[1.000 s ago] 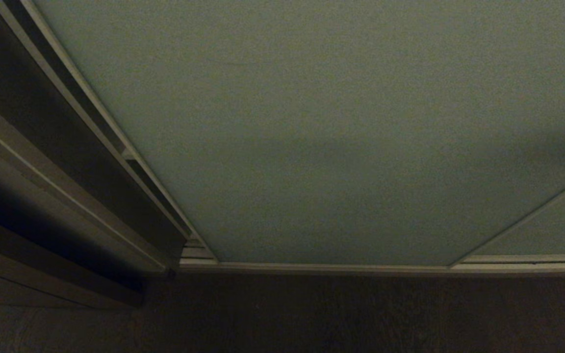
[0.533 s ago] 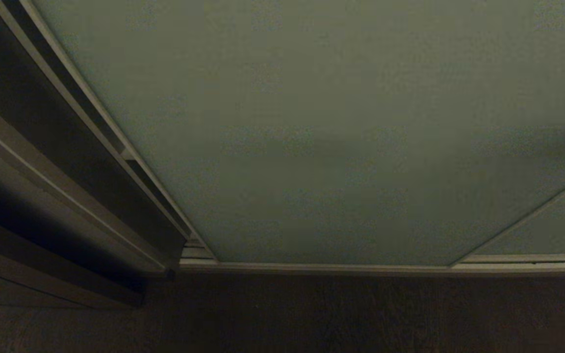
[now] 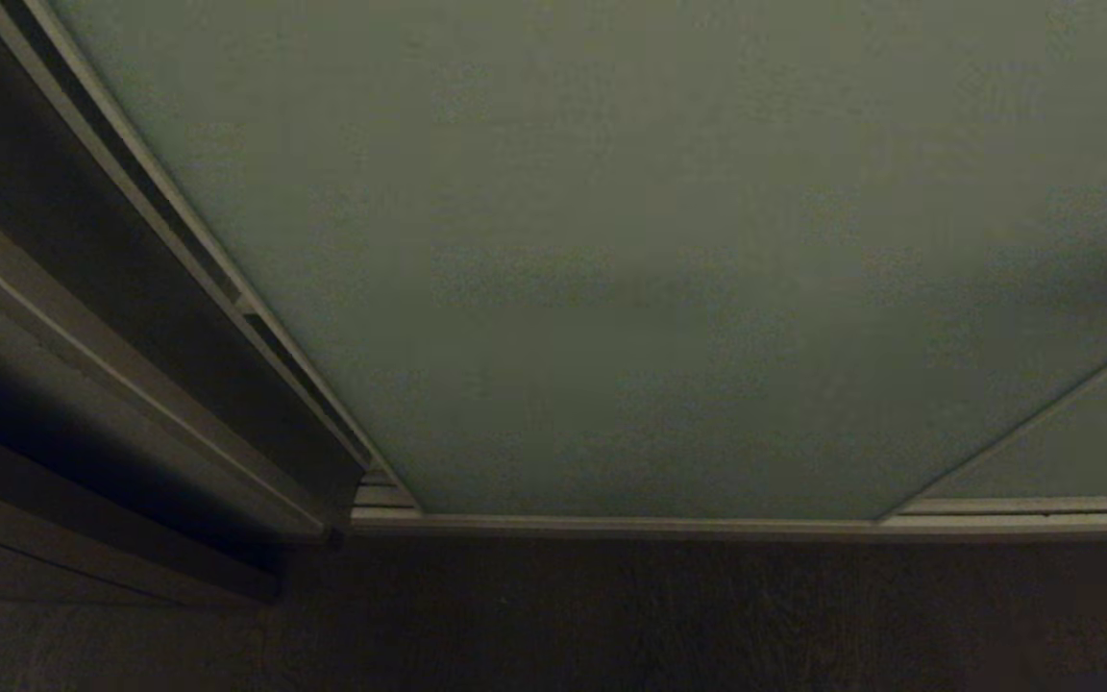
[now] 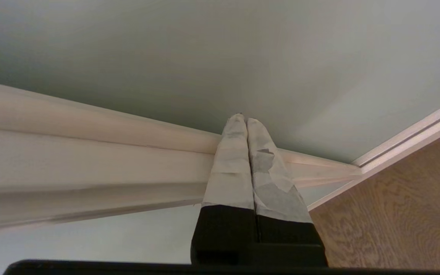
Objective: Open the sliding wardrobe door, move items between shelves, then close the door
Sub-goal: Close the door
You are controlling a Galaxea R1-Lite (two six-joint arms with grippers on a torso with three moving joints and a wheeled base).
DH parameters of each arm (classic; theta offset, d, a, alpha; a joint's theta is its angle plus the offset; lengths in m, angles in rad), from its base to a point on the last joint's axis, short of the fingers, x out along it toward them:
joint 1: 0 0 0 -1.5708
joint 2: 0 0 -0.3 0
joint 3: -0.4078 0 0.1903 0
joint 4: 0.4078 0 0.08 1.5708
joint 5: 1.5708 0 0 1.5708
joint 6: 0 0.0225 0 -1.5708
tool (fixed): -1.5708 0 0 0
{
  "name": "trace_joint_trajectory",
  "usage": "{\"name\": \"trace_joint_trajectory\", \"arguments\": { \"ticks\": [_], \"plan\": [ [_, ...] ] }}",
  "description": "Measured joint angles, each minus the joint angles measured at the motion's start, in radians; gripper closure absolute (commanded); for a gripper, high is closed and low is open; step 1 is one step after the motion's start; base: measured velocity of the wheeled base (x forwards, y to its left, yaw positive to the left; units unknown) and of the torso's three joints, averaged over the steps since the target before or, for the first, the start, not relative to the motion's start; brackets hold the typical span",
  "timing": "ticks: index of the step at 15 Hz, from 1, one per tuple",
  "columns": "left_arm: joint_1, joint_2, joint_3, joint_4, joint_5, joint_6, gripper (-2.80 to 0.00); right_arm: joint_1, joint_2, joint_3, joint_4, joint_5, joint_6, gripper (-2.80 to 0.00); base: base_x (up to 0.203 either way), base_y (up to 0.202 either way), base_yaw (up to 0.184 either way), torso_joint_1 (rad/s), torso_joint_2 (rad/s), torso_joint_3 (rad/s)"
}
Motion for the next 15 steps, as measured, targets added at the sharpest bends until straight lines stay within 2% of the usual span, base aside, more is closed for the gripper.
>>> {"name": "trace_joint_trajectory", "arguments": {
  "ticks": [9,12,15],
  "plan": [
    [0.0,0.0,0.0,0.0,0.0,0.0,0.0,0.029,-0.102,0.064,-0.004,0.016,-0.013,0.0,0.0,0.0,0.0,0.0,0.0,0.0],
    [0.0,0.0,0.0,0.0,0.0,0.0,0.0,0.03,-0.179,0.114,-0.039,0.003,-0.089,0.0,0.0,0.0,0.0,0.0,0.0,0.0],
    [0.0,0.0,0.0,0.0,0.0,0.0,0.0,0.039,-0.288,0.232,-0.166,-0.055,-0.176,0.0,0.0,0.0,0.0,0.0,0.0,0.0]
  ]
}}
